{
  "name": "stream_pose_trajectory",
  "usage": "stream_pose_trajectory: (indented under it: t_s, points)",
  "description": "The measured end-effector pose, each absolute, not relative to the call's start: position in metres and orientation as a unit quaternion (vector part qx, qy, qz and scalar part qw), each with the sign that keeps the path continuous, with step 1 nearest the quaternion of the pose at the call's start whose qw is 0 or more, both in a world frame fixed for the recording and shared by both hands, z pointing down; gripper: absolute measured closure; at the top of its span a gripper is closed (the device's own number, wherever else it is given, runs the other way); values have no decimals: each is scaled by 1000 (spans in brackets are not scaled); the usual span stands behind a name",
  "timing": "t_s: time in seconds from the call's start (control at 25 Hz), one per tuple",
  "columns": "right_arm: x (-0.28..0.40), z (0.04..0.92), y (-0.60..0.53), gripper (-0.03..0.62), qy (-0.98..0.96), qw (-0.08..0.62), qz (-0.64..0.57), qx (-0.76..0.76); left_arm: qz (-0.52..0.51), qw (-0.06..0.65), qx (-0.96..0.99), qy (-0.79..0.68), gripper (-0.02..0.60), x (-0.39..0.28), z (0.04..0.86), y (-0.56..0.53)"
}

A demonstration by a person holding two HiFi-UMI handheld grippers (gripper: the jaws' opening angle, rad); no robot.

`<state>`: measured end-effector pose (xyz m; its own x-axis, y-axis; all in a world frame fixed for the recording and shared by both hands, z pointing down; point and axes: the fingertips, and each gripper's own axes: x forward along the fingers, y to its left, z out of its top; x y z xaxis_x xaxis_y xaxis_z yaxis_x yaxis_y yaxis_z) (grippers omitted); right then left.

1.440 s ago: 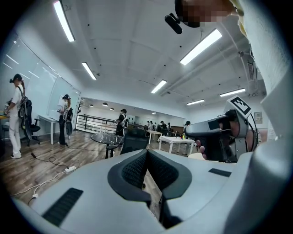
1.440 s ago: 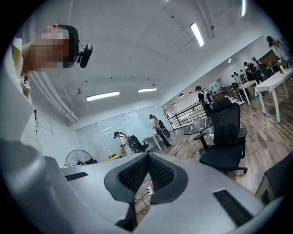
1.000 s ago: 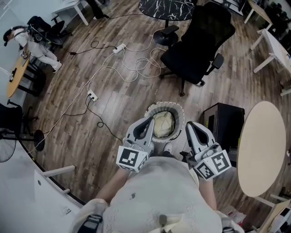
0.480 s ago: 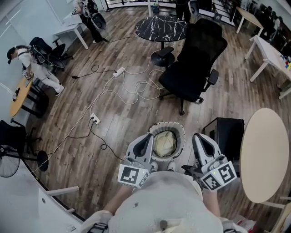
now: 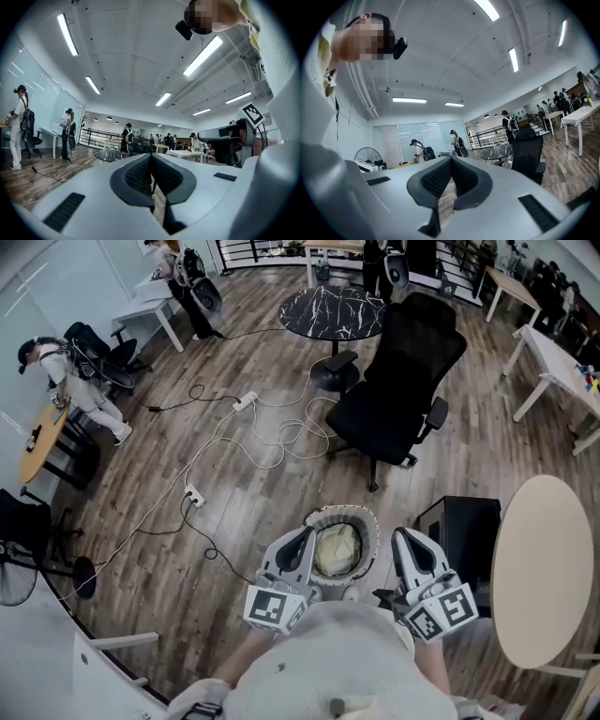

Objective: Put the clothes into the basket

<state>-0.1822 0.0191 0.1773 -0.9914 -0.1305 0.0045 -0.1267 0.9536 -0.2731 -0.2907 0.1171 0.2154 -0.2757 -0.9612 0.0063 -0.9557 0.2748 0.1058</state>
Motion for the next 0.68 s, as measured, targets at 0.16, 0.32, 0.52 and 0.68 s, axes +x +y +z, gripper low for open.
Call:
stream_pose_trajectory:
  t_s: [0.16,0.32,0.52,0.68]
  points:
    - [-178,182,19,588,989,-3,-133,-69,-40,42,605,-794,561,-282,219,117]
    - [-178,181,15,588,989,-5,-128,-68,-45,39,603,-796,561,-283,216,114]
    - [-176,181,17,588,990,-10,-123,-63,-50,37,604,-795,561,-282,219,115]
    - [-175,179,20,588,991,-13,-120,-63,-47,41,605,-794,561,-278,216,118]
